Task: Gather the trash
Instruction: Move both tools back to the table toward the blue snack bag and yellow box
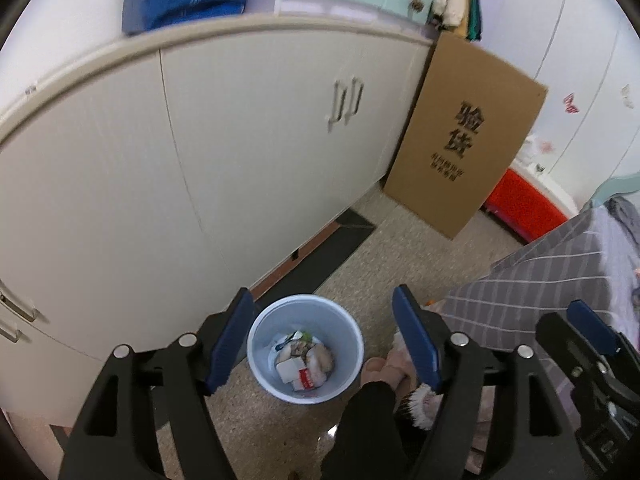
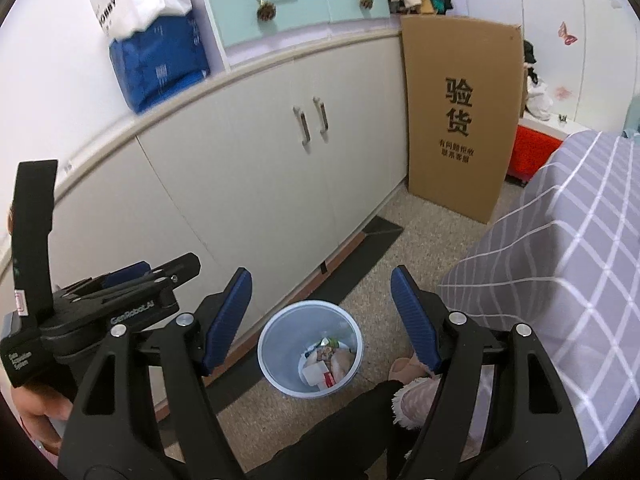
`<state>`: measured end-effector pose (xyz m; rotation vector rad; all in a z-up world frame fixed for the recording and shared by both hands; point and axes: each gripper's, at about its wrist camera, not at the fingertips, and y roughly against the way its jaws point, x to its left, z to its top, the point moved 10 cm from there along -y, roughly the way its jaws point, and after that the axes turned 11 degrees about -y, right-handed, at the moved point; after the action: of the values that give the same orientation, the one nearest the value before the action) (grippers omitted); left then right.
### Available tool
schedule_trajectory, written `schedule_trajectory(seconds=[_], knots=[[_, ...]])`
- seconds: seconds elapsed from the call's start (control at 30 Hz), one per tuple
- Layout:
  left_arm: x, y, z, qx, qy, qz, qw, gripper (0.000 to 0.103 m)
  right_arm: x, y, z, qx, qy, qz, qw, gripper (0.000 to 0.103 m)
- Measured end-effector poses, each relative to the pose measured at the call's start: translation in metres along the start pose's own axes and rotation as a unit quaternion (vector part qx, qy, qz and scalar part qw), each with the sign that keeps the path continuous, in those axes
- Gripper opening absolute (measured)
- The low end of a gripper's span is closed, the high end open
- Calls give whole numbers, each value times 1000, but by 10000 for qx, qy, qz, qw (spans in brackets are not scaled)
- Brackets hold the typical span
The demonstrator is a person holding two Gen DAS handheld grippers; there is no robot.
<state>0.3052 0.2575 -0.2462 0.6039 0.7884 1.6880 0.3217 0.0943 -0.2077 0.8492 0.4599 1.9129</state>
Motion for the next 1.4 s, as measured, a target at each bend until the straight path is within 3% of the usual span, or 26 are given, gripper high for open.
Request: schedule_trajectory(seconds=[0.2, 0.4, 0.77, 1.0, 1.27, 1.33, 1.37, 1.4], knots=[[-36, 51, 15, -452, -158, -309, 9984, 72, -18, 53, 18, -436, -193, 9, 9989, 71], [-104, 89, 22, -721, -583, -670, 9934, 72, -62, 111, 31, -885, -489, -170, 9947, 73], [-247, 113, 11, -633, -1516, -1449, 9757, 72, -212, 203, 28, -1412, -1369, -1073, 9746, 75], [-320, 110, -5, -366, -2064, -1915, 9589, 72, -304, 226, 9, -1266, -2248, -1399, 9560, 77], [-385, 102, -17, -165, -2583, -2238, 9396, 72, -334, 204, 4, -844, -2616, -1021, 9561, 77], [-399, 99, -21, -116, -2721, -2282, 9347, 72, -335, 199, 4, -774, -2605, -926, 9579, 65], [-405, 98, -21, -110, -2789, -2315, 9319, 72, -336, 198, 4, -746, -2596, -890, 9587, 51], [-409, 98, -22, -114, -2829, -2330, 9304, 72, -337, 197, 5, -747, -2607, -821, 9590, 47]])
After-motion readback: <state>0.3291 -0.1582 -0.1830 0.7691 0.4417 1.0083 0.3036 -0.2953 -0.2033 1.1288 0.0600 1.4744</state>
